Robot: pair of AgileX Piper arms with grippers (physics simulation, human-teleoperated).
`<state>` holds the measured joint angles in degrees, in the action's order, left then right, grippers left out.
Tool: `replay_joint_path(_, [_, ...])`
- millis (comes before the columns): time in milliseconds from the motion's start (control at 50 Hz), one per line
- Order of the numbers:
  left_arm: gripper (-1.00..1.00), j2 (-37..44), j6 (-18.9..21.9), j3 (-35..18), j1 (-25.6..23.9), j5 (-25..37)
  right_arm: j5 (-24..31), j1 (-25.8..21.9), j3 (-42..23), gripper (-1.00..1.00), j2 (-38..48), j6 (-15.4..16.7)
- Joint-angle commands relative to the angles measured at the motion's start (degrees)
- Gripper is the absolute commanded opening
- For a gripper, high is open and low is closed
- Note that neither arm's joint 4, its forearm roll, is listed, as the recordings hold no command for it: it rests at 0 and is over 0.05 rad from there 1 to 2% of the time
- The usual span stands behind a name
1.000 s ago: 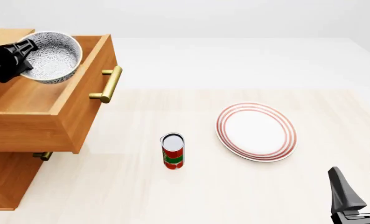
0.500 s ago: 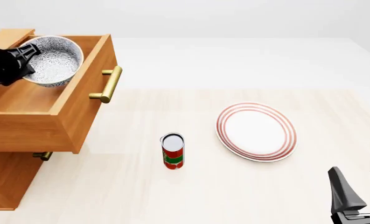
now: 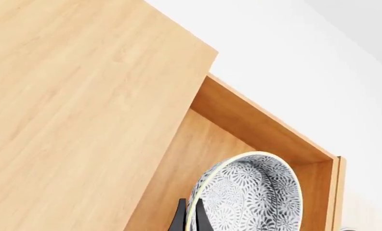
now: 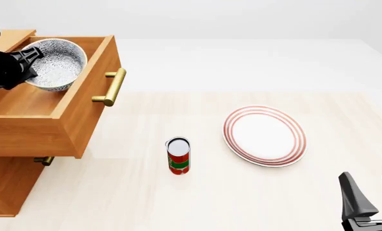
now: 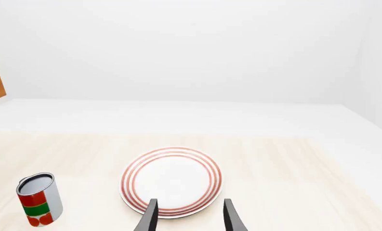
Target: Put the bowl in the top drawer of the cabinet.
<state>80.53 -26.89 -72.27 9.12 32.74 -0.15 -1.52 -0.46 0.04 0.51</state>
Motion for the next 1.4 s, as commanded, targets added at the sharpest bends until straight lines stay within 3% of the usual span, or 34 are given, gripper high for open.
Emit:
replay_joint_path(20, [-1.0,0.0,0.4,0.0,0.2,-0.3,0.0,0.0,0.0,1.0,0.0,0.0])
replay_joint_path(120, [-1.0,0.2,1.1,-0.2,0.9,-0.3,0.0,0.0,0.0,1.0,0.0,0.0])
replay_joint_path(140, [1.0,0.0,1.7,-0.6,1.2,-0.4,0.0,0.0,0.0,1.0,0.0,0.0])
replay_joint_path(940, [1.0,-4.5,1.6,-5.9,-0.4,4.3,0.0,0.0,0.0,1.0,0.0,0.0])
replay_joint_path(1240, [1.0,-12.2,1.5,-8.7,-2.9,8.0,0.0,0.0,0.0,1.0,0.0,0.0])
replay_joint_path(1400, [1.0,-18.4,-1.3,-6.6,-5.4,6.2,0.0,0.0,0.0,1.0,0.0,0.0])
